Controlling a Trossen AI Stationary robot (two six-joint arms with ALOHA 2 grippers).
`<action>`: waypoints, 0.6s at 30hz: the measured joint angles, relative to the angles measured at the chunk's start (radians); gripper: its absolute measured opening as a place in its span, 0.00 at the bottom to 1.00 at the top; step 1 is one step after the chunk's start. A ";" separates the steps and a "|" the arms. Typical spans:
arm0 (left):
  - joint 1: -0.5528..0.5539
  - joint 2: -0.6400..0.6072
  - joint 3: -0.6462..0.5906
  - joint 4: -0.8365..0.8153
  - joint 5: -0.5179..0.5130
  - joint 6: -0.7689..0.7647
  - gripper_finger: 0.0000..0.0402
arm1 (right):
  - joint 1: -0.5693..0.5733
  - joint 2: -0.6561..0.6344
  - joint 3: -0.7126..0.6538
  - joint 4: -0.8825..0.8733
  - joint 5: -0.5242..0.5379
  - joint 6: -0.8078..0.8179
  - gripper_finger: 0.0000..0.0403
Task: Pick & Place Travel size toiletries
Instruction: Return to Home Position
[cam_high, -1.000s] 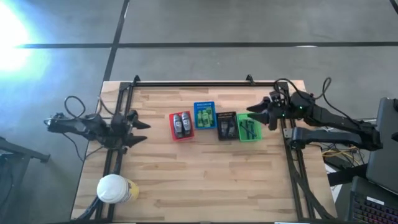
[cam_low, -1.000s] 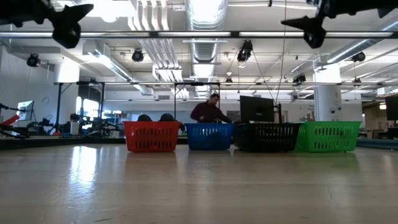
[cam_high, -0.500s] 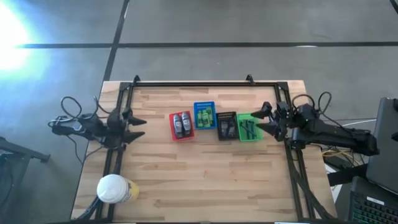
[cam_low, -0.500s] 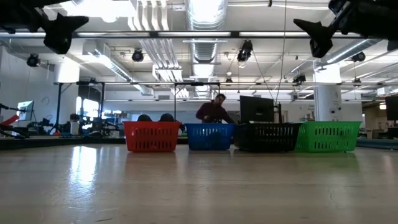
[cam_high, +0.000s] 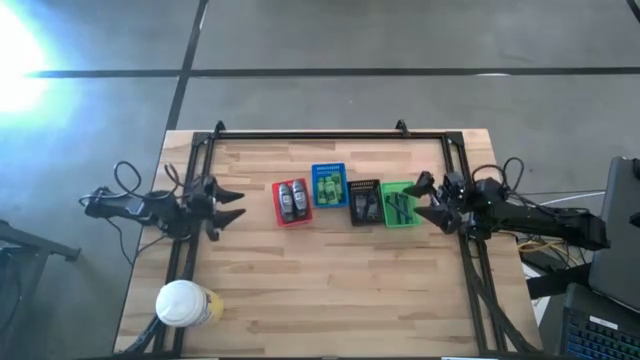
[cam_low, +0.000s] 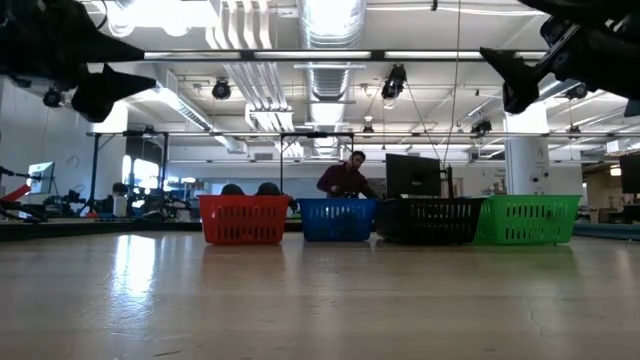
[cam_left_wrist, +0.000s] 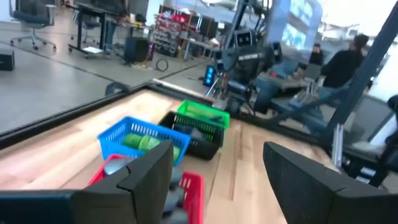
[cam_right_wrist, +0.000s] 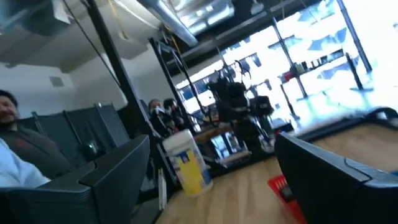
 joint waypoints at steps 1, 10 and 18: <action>0.000 0.003 -0.006 -0.004 0.000 0.002 0.63 | 0.000 0.000 0.000 -0.014 0.000 0.012 0.86; 0.000 0.004 -0.087 -0.007 0.001 0.000 0.63 | 0.001 0.000 0.000 -0.025 0.000 0.161 0.89; 0.007 -0.008 -0.091 0.005 0.007 0.002 0.63 | 0.001 -0.008 0.000 -0.057 0.001 0.161 0.84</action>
